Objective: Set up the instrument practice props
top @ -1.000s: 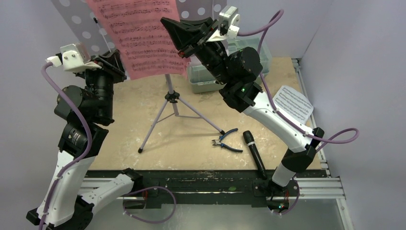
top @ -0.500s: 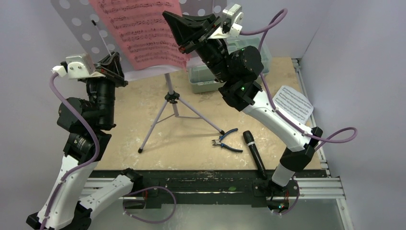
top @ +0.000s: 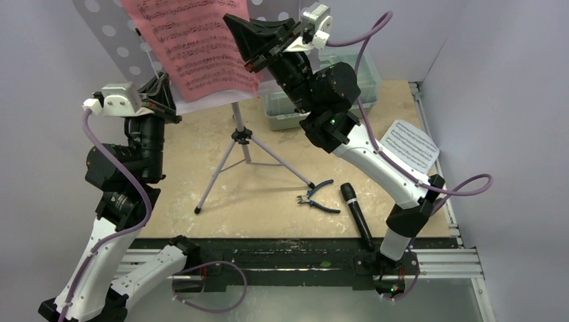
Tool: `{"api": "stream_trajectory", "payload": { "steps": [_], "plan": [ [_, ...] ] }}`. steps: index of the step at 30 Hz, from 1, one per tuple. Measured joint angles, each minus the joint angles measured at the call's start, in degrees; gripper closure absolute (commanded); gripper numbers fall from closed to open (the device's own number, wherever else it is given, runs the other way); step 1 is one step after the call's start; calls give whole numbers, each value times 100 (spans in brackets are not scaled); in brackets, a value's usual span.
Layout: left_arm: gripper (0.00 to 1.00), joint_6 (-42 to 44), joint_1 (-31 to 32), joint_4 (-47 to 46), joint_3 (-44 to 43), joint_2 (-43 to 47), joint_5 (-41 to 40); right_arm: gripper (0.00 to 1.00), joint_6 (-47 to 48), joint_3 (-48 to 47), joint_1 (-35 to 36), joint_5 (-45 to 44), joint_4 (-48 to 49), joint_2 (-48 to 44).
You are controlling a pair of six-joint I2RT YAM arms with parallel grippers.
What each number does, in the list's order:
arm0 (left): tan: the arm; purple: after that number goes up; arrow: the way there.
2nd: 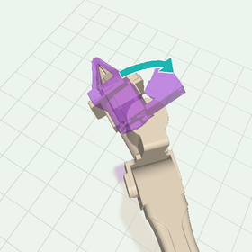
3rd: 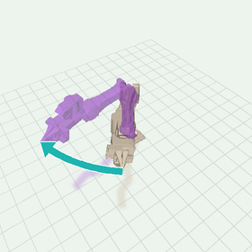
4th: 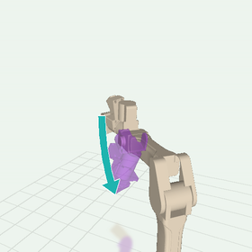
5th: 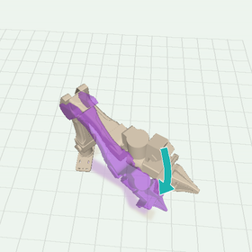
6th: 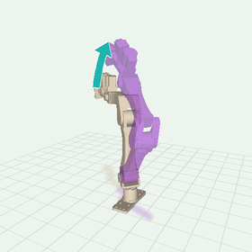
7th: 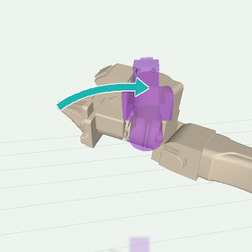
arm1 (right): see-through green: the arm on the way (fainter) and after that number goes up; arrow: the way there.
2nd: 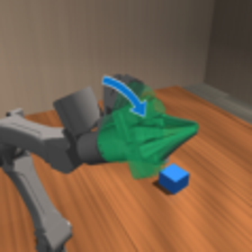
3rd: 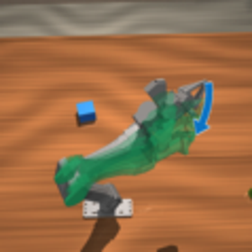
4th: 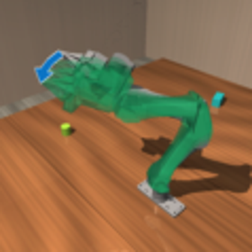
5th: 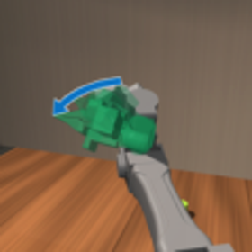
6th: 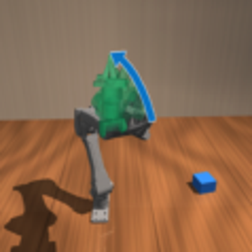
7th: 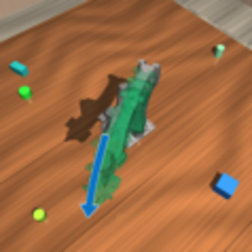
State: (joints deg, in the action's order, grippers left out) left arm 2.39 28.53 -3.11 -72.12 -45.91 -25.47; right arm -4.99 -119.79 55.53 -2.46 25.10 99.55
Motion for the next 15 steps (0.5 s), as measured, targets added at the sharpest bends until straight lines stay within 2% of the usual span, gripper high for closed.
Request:
{"api": "stream_trajectory", "payload": {
  "steps": [7,15],
  "plan": [
    [100,50,0,-197,164,116,144,100,-4,-127,0,-111,46,127],
    [100,90,0,-214,175,131,168,100,44,227,-4,-254,282,-35]
  ]
}}
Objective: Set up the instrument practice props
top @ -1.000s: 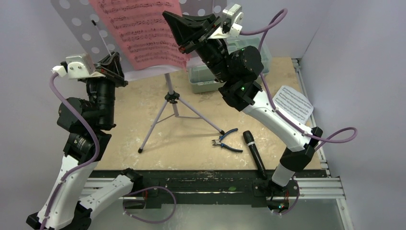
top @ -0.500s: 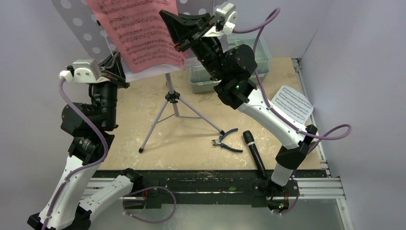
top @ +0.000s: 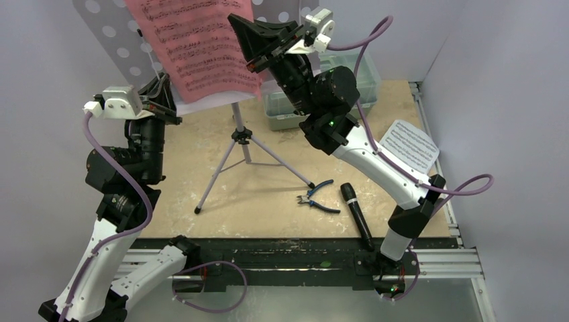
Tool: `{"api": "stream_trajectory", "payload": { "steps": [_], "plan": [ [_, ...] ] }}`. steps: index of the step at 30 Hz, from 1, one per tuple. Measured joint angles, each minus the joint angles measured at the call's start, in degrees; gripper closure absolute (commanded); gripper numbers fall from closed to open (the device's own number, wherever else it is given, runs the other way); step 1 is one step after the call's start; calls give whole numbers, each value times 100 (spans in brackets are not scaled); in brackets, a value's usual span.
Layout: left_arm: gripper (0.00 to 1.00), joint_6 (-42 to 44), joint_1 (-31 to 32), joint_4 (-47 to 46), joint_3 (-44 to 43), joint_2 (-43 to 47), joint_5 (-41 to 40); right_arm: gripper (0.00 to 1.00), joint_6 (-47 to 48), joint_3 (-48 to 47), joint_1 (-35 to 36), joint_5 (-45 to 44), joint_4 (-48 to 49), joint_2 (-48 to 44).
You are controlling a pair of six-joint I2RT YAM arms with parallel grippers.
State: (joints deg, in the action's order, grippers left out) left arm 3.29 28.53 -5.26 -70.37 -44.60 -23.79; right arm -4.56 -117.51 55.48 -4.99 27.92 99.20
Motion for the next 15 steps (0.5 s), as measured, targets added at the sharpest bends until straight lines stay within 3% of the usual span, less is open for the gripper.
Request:
{"api": "stream_trajectory", "payload": {
  "steps": [15],
  "plan": [
    [100,-2,0,4,0,26,0,100,59,28,0,-7,247,-33]
  ]
}}
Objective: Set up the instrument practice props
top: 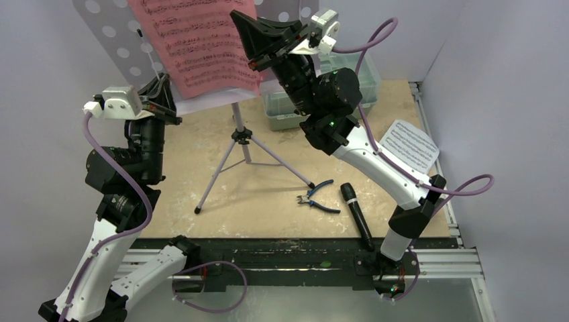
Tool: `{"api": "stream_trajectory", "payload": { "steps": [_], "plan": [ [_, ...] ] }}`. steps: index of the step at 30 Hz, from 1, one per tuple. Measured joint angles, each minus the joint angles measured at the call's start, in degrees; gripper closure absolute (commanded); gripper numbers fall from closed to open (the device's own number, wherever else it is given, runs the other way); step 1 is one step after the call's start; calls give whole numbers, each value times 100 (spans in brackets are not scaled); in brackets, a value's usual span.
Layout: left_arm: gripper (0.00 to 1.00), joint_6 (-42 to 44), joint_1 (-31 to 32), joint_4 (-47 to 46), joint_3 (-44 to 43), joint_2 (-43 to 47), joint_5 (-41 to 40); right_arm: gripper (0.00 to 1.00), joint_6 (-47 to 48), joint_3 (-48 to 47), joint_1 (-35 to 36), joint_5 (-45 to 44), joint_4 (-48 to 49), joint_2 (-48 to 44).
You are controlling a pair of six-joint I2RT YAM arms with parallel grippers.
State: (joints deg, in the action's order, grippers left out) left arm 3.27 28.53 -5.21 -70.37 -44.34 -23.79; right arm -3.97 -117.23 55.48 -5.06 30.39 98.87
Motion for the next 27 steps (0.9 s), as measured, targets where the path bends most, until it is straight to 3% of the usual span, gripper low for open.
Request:
{"api": "stream_trajectory", "payload": {
  "steps": [27],
  "plan": [
    [100,-24,0,-116,81,37,31,100,-887,-308,72,415,188,492]
  ]
}}
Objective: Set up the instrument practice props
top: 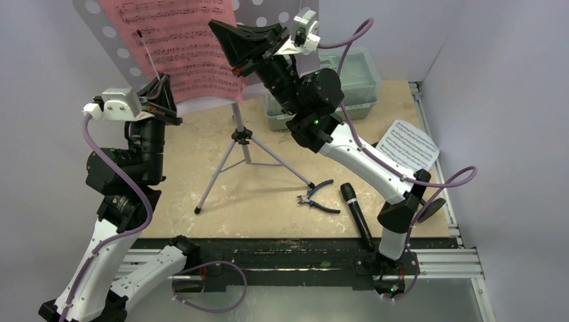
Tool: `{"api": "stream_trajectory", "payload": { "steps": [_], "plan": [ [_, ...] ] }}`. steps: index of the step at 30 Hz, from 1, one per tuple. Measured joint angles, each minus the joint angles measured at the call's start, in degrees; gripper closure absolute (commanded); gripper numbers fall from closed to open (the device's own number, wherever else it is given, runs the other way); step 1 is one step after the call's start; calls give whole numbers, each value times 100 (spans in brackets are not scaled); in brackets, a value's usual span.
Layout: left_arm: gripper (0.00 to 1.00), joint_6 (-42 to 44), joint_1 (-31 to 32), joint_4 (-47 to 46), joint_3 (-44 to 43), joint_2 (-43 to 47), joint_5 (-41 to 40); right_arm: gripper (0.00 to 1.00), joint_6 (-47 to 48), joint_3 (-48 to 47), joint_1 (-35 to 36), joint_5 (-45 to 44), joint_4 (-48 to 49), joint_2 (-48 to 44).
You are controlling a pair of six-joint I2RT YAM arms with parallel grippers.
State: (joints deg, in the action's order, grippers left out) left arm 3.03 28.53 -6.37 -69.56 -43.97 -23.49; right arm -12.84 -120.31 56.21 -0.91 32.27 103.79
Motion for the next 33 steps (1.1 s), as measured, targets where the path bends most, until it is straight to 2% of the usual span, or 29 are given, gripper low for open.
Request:
{"api": "stream_trajectory", "payload": {
  "steps": [20,22,23,24,25,26,33],
  "plan": [
    [100,-87,0,2,0,2,20,100,-275,-651,13,494,46,686],
    [96,-90,0,7,0,2,20,99,-264,-699,15,494,33,686],
    [93,-90,0,9,0,4,20,93,-254,-719,15,494,31,686],
    [88,-92,0,9,0,7,20,82,-249,-737,15,494,28,686],
    [83,-92,0,11,0,7,20,68,-232,-765,15,492,11,688],
    [79,-109,0,13,0,7,26,60,-221,-800,15,492,-15,695],
    [44,-516,0,87,-2,168,94,38,-63,-1067,44,330,-643,667]
  ]
}}
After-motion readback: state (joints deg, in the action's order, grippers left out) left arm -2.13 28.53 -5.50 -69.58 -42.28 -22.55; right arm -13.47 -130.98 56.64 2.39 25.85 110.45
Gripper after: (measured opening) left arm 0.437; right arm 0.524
